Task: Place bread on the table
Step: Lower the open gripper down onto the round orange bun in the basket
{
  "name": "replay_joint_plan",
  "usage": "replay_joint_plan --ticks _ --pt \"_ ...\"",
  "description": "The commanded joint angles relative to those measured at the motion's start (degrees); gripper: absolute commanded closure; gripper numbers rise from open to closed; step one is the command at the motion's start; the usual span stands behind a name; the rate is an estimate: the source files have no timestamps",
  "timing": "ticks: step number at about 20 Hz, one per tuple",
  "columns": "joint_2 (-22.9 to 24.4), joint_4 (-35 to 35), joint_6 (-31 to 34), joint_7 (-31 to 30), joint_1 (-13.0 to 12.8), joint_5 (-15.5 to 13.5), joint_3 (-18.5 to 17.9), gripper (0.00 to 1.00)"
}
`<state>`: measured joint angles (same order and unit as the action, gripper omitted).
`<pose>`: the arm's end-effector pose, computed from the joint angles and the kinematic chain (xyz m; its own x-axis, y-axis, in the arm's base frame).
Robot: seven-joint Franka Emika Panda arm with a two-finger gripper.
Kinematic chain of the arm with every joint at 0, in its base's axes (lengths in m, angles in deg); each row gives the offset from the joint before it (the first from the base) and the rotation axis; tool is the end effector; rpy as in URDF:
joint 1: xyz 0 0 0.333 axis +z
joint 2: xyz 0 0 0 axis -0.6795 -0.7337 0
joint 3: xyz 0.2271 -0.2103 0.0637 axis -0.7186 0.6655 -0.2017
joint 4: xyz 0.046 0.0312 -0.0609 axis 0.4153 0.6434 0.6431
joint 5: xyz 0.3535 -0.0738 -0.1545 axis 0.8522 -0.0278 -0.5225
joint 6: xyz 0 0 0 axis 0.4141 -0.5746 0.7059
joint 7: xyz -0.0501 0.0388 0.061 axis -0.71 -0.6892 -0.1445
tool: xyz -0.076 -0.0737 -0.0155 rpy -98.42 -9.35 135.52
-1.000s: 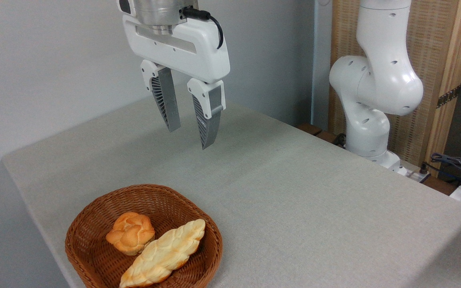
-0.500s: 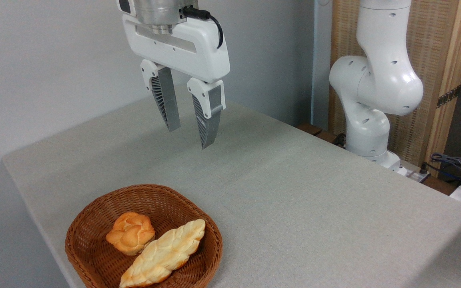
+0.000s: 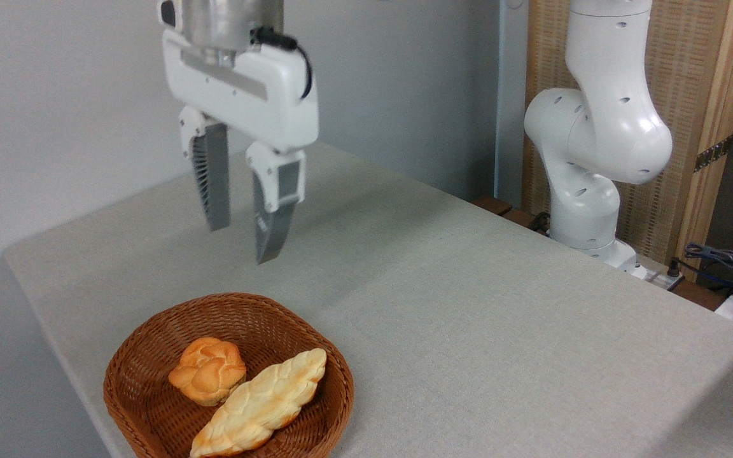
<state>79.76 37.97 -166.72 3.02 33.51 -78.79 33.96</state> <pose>0.5730 -0.0262 0.6152 0.7481 -0.6290 0.2112 -0.6279 -0.7741 -0.0812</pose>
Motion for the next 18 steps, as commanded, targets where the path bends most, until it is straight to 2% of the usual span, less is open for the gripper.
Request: replay_joint_plan --ticks 1,4,9,11,13,15,16,17,18 --pt "-3.6 2.6 -9.4 0.6 -1.7 -0.3 -0.3 0.00" --pt "-8.7 2.6 -14.4 0.7 -1.6 -0.3 1.3 0.00" --pt "-14.8 2.6 -15.0 0.8 -1.5 -0.3 3.4 0.00" --pt "-17.0 2.6 -15.3 0.8 -1.3 -0.3 5.3 0.00" --pt "-18.7 3.5 -19.8 0.8 -1.3 -0.2 6.3 0.00" --pt "-19.4 5.3 -25.1 0.7 -1.3 2.1 6.5 0.00" --pt "-19.5 5.6 -26.1 0.8 -1.1 3.2 6.5 0.08" --pt "-19.7 5.6 -26.4 0.9 -0.8 3.3 6.6 0.30" --pt "-19.7 5.6 -26.5 1.0 -0.5 3.5 6.5 0.62"
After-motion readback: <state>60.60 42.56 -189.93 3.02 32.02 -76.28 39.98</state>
